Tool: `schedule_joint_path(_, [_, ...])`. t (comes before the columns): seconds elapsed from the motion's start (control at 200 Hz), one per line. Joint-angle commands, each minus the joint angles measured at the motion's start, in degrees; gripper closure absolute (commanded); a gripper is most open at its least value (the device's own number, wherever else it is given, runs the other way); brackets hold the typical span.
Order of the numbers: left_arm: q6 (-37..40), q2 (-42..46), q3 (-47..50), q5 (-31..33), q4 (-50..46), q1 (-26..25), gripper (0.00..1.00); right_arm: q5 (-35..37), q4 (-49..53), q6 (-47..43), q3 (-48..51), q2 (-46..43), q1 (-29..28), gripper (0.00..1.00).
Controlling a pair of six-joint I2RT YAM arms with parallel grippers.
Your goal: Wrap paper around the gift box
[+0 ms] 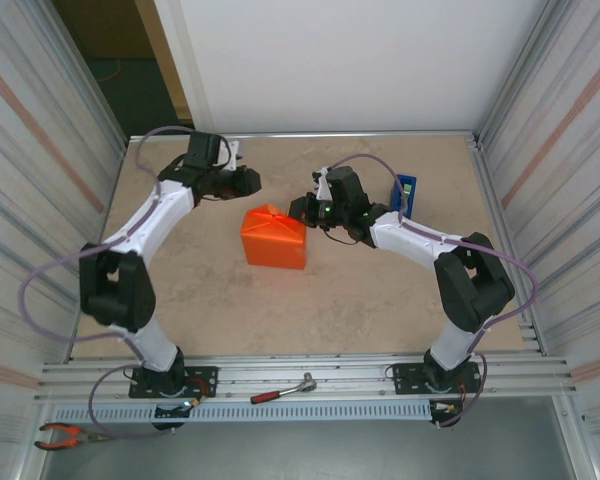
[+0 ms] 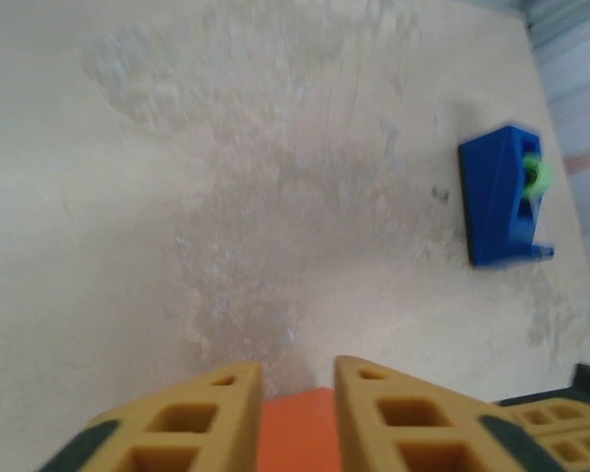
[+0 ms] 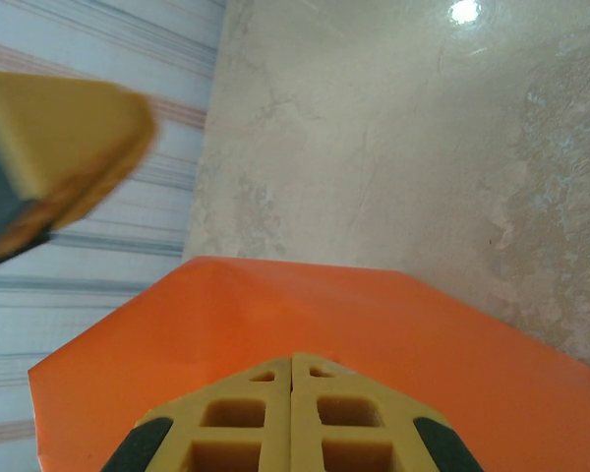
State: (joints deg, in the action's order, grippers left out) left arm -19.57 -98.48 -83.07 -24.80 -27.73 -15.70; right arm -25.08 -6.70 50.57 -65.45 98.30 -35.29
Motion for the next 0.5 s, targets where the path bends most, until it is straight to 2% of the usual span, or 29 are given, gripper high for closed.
schedule_joint_path(0.0, [4.81,-4.11,-4.78,-8.27,-5.97,0.09,0.81,-0.36,13.29,-0.7,4.11,2.95,-1.89,1.0])
schedule_joint_path(0.17, [8.97,-6.71,-7.02,-10.17,-10.68,0.06,0.88,-0.27,13.64,-0.91,4.06,2.77,-1.89,1.0])
schedule_joint_path(0.491, [16.6,-7.47,-7.28,-18.47,-18.61,-0.05,0.89,-0.12,13.56,-1.0,4.37,2.77,-1.73,1.0])
